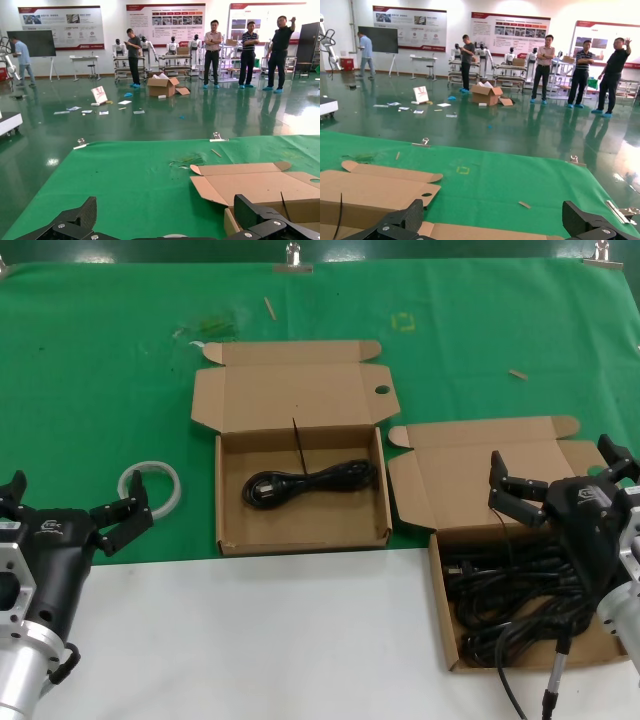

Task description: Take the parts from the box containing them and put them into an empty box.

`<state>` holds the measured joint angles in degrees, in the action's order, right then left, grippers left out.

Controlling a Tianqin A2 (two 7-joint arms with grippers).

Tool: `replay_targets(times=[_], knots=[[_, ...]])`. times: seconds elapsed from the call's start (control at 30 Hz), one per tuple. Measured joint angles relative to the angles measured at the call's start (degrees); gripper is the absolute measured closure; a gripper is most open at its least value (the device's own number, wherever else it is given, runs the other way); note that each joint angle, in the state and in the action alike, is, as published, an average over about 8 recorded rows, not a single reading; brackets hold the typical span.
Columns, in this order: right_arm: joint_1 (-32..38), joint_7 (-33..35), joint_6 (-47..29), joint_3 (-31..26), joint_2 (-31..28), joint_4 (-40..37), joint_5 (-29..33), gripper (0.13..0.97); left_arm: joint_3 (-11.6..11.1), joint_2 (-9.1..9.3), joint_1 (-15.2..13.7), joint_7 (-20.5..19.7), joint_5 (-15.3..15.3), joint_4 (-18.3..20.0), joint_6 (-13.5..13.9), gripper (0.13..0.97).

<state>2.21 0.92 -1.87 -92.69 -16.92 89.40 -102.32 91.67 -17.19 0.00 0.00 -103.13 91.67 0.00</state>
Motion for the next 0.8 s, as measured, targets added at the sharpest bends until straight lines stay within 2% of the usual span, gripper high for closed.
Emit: replay_targets(times=[0.8], knots=[[0.0,0.0,0.0,0.0,0.0,0.0,0.0,0.129,0.0,0.0,0.0,0.0,0.0,0.0,0.0,0.132]])
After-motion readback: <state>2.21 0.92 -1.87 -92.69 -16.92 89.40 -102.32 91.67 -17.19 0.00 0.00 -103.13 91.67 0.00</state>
